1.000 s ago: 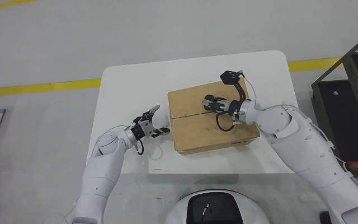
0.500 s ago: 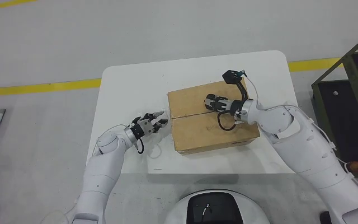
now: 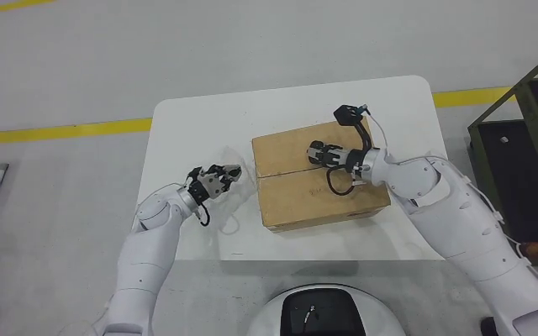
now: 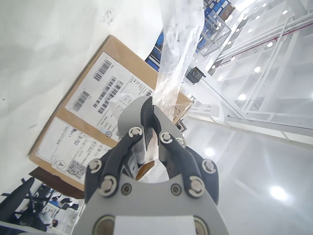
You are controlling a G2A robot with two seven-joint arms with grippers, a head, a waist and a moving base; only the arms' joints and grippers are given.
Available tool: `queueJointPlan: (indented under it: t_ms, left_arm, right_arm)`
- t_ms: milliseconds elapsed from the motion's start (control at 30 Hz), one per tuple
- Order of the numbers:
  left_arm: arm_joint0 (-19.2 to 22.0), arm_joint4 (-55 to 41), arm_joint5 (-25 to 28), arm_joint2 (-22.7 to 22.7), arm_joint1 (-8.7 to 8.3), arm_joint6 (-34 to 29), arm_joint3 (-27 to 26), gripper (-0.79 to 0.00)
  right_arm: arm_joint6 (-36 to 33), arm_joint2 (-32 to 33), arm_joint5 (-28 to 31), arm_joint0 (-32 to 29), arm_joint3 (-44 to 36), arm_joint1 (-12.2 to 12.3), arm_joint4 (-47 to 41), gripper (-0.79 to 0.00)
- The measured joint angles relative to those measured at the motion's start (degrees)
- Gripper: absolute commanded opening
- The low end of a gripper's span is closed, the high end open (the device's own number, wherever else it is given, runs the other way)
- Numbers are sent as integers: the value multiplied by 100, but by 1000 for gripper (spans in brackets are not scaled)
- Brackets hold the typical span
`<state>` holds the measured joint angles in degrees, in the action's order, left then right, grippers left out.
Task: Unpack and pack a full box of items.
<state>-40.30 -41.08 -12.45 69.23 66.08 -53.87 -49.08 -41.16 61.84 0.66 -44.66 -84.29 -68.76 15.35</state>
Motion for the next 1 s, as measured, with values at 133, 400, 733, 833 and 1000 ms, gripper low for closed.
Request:
queueJointPlan:
  t_ms: [133,400,733,833,1000]
  left_arm:
    - [-71,242,233,199,-89,59,-287,-785]
    - [-468,631,738,679,-276,-56,-1529,-785]
    - [-1008,1478,750,1037,-480,-328,-2773,-785]
    - [-1132,1775,665,1136,-541,-413,-3084,-785]
    - [-1412,2284,559,1401,-643,-252,-3575,-785]
  right_arm:
    - [4,-5,11,19,26,-8,-7,-785]
    - [-38,-46,6,82,90,-30,4,-785]
    - [-80,-212,48,247,288,-88,40,-785]
    - [-67,-240,75,265,340,-103,23,-785]
    - [-15,-245,152,260,354,-118,-4,-785]
